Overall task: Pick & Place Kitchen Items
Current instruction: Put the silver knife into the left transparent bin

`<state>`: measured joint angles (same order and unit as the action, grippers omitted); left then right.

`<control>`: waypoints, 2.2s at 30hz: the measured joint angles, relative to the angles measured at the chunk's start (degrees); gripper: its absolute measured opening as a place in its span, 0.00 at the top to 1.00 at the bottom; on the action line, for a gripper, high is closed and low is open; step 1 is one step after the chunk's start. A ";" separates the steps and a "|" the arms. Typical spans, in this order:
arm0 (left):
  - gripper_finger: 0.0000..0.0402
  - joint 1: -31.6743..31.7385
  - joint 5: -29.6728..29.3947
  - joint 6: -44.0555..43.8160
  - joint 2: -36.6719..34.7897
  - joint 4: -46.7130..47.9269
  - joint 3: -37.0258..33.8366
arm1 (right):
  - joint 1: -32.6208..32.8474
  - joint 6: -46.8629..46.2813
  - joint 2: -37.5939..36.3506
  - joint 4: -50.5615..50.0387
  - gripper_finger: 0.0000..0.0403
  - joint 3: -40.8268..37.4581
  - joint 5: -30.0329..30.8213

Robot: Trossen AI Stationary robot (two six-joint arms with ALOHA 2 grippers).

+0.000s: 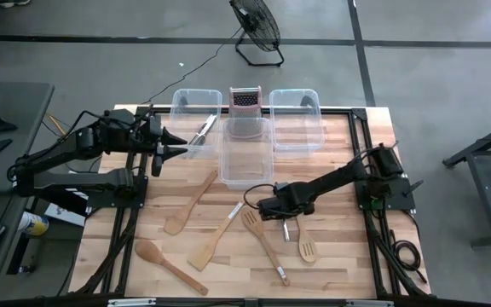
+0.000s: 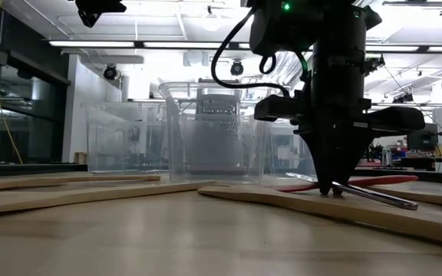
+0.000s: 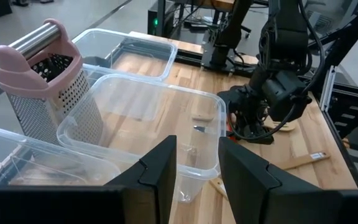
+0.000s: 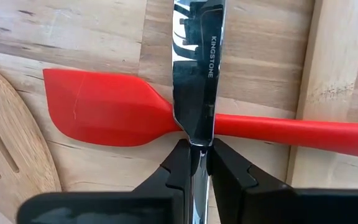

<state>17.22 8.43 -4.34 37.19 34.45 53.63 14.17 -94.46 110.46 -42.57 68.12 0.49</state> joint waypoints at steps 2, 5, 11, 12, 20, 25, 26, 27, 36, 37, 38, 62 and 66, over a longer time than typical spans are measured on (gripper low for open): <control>0.70 0.01 0.00 -0.04 0.00 0.00 0.00 | 0.02 -0.02 -1.09 0.00 0.92 -0.15 0.18; 0.70 0.01 0.00 -0.17 0.00 -0.01 0.00 | 0.22 0.00 -3.00 -0.73 0.92 -0.41 0.25; 0.70 -0.01 0.00 -0.22 0.00 -0.02 0.00 | 0.44 1.57 -7.31 0.13 0.92 -0.15 0.43; 0.70 0.01 -0.01 -0.22 0.00 -0.03 0.00 | 0.58 1.75 -8.17 -0.01 0.92 -0.17 1.08; 0.70 0.01 -0.01 -0.44 0.51 -0.24 0.00 | 2.02 4.92 -16.47 2.71 0.92 -0.13 7.99; 0.70 0.01 -0.02 -0.92 1.75 -0.40 0.00 | 2.61 8.43 -22.22 4.15 0.92 -0.13 13.93; 0.70 -0.01 -0.02 -1.14 1.96 -0.67 0.00 | 2.67 9.05 -23.54 4.37 0.92 -0.13 14.93; 0.70 0.01 -0.02 -1.58 2.16 -1.07 0.00 | 2.67 9.21 -24.63 4.48 0.92 -0.07 15.69; 0.70 0.01 -0.09 -2.16 4.02 -3.90 0.00 | 1.94 13.36 -29.89 0.22 0.92 -0.04 17.09; 0.70 0.00 -0.13 -2.16 4.02 -4.11 0.00 | 1.81 13.36 -29.85 -0.74 0.92 -0.04 16.71; 0.70 0.00 -0.12 -2.16 4.02 -4.39 0.00 | 1.53 13.44 -29.59 -1.71 0.92 -0.04 16.12; 0.70 0.01 -1.46 -3.45 3.91 -4.71 0.00 | -1.33 10.35 -20.88 -8.86 0.92 0.00 5.34; 0.70 0.01 -1.44 -3.45 3.91 -4.69 0.00 | -0.59 10.26 -22.14 -8.87 0.92 0.02 5.51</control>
<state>17.23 6.98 -7.79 41.10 29.76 53.63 13.58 -84.19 88.32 -51.44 68.14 6.00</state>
